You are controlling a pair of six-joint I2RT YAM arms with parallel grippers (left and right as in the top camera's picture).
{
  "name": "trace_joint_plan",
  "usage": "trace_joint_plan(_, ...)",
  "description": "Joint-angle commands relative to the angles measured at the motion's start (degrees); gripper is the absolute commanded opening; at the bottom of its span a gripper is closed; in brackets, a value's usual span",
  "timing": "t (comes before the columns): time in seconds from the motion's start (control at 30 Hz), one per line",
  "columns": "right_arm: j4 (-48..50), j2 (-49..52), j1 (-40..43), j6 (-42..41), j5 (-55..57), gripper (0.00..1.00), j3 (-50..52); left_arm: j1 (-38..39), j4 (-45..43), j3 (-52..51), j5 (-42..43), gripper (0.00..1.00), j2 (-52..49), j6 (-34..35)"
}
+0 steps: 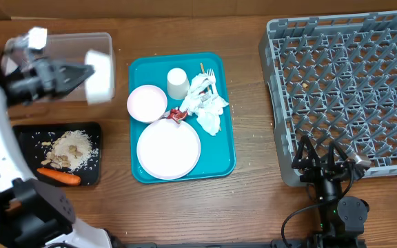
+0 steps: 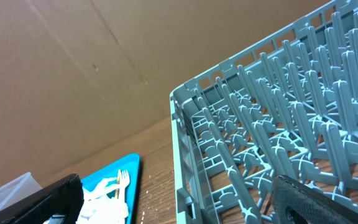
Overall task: Sort waste into correct bins and load items into the dishwasher rack
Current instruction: 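Place the emptied bowl back on the teal tray with the left gripper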
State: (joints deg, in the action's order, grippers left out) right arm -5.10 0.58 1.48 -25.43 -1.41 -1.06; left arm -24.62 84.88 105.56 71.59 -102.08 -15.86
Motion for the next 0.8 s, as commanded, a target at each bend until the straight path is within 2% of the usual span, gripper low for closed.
trace_joint_plan(0.0,0.42,-0.42,0.20,0.31,0.46,1.00,0.61,13.55,-11.56,5.14,-31.93,0.04,0.61,26.01)
trace_joint_plan(0.03,0.42,-0.42,0.20,0.33,0.46,1.00,0.61,18.97,-16.79,5.20,-44.98,0.04,0.61,32.13)
trace_joint_plan(0.1,0.42,-0.42,0.20,0.33,0.46,1.00,0.61,24.87,-21.57,5.18,-57.44,0.04,0.22,36.39)
trace_joint_plan(0.13,0.42,-0.42,0.20,0.33,0.46,1.00,0.61,29.20,-25.03,5.18,-65.90,0.04,-0.33,37.38)
trace_joint_plan(0.2,0.42,-0.42,0.20,0.33,0.46,1.00,0.61,34.27,-28.83,5.18,-75.23,0.04,-1.51,37.33)
trace_joint_plan(0.27,0.42,-0.42,0.20,0.33,0.46,1.00,0.61,40.17,-33.03,5.18,-88.46,0.04,-4.44,37.33)
trace_joint_plan(0.4,0.39,-0.42,0.20,0.33,0.46,1.00,0.61,42.64,-37.83,5.18,-93.24,0.04,-10.27,37.29)
trace_joint_plan(0.77,0.42,-0.42,0.20,0.33,0.46,1.00,0.61,41.94,-40.17,5.18,-89.57,0.04,-22.91,37.35)
